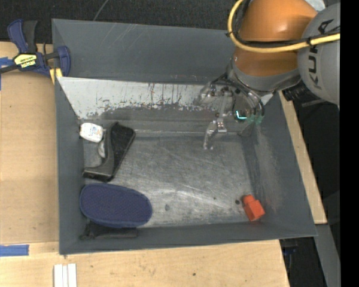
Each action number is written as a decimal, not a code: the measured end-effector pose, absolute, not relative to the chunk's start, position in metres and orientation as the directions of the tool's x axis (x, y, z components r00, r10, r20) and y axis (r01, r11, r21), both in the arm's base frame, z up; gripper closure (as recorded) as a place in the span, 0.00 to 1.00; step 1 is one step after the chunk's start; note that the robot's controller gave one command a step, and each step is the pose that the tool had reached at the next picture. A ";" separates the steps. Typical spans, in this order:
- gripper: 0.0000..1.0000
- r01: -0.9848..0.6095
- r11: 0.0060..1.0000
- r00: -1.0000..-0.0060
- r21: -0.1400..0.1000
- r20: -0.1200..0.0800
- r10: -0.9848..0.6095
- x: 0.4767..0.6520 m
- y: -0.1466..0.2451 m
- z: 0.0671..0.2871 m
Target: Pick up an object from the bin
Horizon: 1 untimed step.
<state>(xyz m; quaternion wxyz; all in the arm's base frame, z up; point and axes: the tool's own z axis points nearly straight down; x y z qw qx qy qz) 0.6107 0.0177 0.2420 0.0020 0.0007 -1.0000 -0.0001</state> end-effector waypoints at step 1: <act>0.00 -0.073 0.997 -0.997 0.001 0.006 -0.073 0.564 0.067 0.124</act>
Offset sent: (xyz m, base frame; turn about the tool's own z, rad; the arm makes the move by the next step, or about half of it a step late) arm -0.0445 0.0480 -0.1136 -0.0674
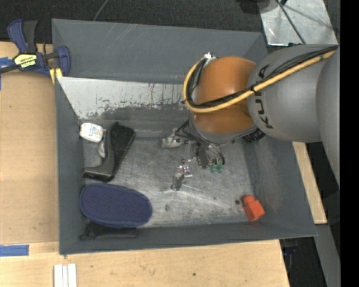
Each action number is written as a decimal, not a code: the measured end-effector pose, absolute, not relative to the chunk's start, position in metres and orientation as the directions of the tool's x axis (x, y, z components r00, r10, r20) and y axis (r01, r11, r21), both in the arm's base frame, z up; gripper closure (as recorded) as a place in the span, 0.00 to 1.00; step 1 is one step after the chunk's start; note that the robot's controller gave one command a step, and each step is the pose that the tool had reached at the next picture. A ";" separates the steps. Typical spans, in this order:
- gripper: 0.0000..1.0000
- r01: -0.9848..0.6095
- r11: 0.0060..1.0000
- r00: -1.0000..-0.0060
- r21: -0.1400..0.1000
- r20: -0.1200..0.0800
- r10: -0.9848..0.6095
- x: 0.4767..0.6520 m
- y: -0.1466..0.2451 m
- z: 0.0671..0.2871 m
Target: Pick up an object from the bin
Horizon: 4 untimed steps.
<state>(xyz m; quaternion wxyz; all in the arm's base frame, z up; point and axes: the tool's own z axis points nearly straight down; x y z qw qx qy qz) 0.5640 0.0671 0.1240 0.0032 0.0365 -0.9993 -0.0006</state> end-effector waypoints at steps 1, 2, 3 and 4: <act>0.00 0.137 0.991 -0.991 0.004 -0.005 0.137 0.573 0.221 0.141; 0.00 -0.115 0.993 -0.993 0.003 -0.008 -0.115 0.544 0.241 0.093; 1.00 -0.113 0.994 -0.994 0.002 -0.006 -0.113 0.544 0.240 0.093; 1.00 -0.210 0.978 -0.978 0.014 -0.007 -0.210 0.550 0.241 0.081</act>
Offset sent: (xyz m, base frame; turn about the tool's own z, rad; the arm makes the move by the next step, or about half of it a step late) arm 0.0080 0.1500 0.0160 0.2166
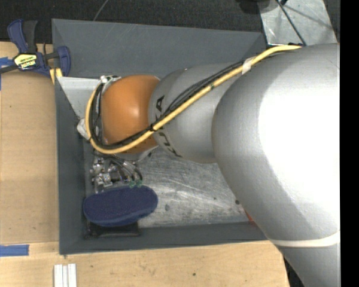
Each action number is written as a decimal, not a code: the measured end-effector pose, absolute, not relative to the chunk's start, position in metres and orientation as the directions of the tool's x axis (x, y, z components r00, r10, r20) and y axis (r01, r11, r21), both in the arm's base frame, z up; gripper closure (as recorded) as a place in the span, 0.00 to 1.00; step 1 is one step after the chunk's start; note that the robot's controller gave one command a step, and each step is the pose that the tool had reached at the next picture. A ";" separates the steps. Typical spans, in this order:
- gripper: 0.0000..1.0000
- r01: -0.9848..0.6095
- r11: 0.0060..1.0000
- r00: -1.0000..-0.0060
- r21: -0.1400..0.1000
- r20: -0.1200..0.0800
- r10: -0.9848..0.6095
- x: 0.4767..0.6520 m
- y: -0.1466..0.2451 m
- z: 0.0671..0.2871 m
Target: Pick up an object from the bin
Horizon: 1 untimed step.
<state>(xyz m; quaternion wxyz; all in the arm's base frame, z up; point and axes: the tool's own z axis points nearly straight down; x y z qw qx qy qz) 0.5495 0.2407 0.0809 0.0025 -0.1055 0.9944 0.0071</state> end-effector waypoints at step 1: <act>1.00 -0.220 0.975 -0.975 0.003 -0.007 -0.220 0.548 0.240 0.084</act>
Offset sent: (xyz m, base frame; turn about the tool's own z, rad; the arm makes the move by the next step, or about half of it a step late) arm -0.0031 -0.0017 0.0020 -0.0112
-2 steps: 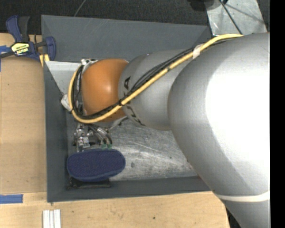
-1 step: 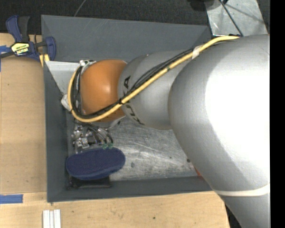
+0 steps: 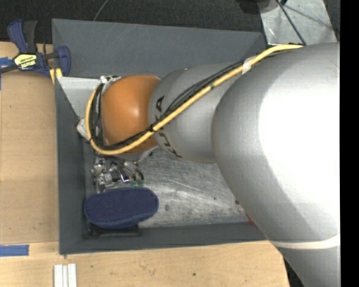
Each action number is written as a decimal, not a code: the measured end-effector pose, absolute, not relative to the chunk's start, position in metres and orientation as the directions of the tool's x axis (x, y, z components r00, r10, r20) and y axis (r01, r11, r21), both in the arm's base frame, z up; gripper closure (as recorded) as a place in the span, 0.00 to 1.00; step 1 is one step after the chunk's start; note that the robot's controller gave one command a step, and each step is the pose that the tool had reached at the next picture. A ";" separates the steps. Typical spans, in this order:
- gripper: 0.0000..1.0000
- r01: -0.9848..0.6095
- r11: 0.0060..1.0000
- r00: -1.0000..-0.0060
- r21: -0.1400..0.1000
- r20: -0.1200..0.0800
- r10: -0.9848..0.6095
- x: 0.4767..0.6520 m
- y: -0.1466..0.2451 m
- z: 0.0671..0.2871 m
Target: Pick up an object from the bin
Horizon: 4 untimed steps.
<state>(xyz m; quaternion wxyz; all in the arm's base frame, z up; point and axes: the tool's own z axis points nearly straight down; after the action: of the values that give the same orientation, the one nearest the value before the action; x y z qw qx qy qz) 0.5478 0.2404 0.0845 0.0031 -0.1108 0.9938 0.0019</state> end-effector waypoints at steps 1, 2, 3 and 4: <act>1.00 -0.344 0.939 -0.938 0.011 0.036 -0.344 0.563 0.159 0.086; 1.00 -0.652 0.758 -0.758 -0.004 -0.007 -0.652 0.534 0.124 0.225; 1.00 -0.541 0.841 -0.841 0.003 0.004 -0.541 0.505 0.128 0.141; 0.00 -0.541 0.841 -0.841 0.000 -0.003 -0.541 0.508 0.128 0.144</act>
Offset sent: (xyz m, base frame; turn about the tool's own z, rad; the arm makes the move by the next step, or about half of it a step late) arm 0.0244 -0.0832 0.0067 -0.1223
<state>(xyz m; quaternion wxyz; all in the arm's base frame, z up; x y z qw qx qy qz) 0.5076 0.1279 0.1439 0.0012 -0.2822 0.9594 0.0003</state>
